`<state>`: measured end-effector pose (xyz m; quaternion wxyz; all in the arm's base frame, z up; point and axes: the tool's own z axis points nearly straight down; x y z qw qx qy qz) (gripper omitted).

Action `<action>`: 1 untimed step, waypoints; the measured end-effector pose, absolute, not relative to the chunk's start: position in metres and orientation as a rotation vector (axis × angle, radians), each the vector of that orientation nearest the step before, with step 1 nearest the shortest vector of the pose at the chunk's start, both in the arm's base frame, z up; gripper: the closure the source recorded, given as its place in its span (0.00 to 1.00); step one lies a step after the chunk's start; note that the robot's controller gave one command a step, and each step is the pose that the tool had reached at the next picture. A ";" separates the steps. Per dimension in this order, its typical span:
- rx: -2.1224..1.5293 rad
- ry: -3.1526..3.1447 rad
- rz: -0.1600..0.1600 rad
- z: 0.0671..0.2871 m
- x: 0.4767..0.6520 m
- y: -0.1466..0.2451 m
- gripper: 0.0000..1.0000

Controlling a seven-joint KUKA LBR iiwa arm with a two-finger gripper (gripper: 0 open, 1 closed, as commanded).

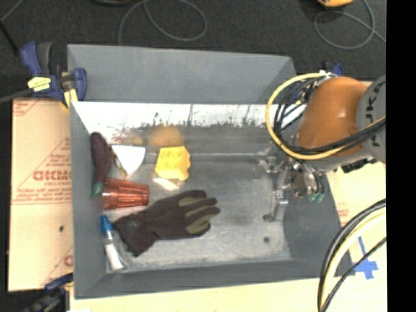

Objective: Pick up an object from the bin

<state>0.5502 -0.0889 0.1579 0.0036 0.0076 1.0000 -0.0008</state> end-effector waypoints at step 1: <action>-0.272 3.126 -0.003 0.152 0.558 -0.056 0.00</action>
Offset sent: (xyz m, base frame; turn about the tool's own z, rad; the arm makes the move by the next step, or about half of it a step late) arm 0.0158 0.0793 -0.0139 0.1187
